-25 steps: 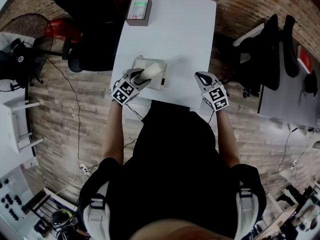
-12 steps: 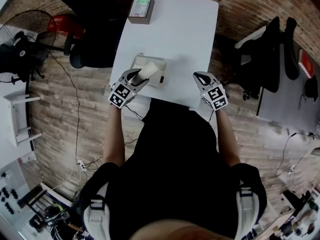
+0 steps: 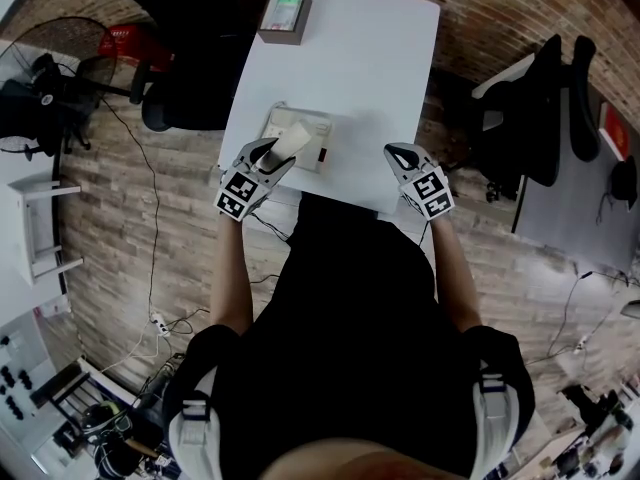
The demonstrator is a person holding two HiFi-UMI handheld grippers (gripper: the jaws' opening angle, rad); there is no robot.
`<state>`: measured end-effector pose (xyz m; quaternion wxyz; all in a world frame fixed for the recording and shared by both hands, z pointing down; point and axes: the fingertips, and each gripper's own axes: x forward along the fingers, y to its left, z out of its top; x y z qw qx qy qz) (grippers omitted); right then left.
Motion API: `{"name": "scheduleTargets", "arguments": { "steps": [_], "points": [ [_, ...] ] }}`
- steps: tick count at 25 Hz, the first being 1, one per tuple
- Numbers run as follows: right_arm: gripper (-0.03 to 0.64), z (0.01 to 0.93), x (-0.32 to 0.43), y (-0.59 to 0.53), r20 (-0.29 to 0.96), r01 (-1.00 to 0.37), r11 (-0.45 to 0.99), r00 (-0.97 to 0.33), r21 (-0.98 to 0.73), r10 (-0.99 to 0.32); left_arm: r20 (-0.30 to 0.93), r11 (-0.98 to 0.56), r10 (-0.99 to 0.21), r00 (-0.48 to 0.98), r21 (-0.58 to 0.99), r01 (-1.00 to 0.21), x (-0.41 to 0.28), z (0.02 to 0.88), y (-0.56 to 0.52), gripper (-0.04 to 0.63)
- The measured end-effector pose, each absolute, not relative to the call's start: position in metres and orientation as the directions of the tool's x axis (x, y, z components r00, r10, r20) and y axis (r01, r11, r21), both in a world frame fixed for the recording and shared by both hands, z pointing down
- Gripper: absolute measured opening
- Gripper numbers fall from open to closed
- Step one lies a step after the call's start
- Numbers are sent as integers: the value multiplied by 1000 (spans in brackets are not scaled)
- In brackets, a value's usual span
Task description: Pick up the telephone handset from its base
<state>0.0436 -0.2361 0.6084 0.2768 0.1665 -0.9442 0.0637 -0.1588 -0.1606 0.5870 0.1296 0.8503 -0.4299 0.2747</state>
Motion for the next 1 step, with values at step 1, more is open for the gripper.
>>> {"name": "scheduleTargets", "arguments": {
  "steps": [1],
  "points": [
    [-2,609,44,-235,540,-347,937,-795,-31,-276,580,-595,-661,475,-20,-803,-159,587,-160,221]
  ]
}}
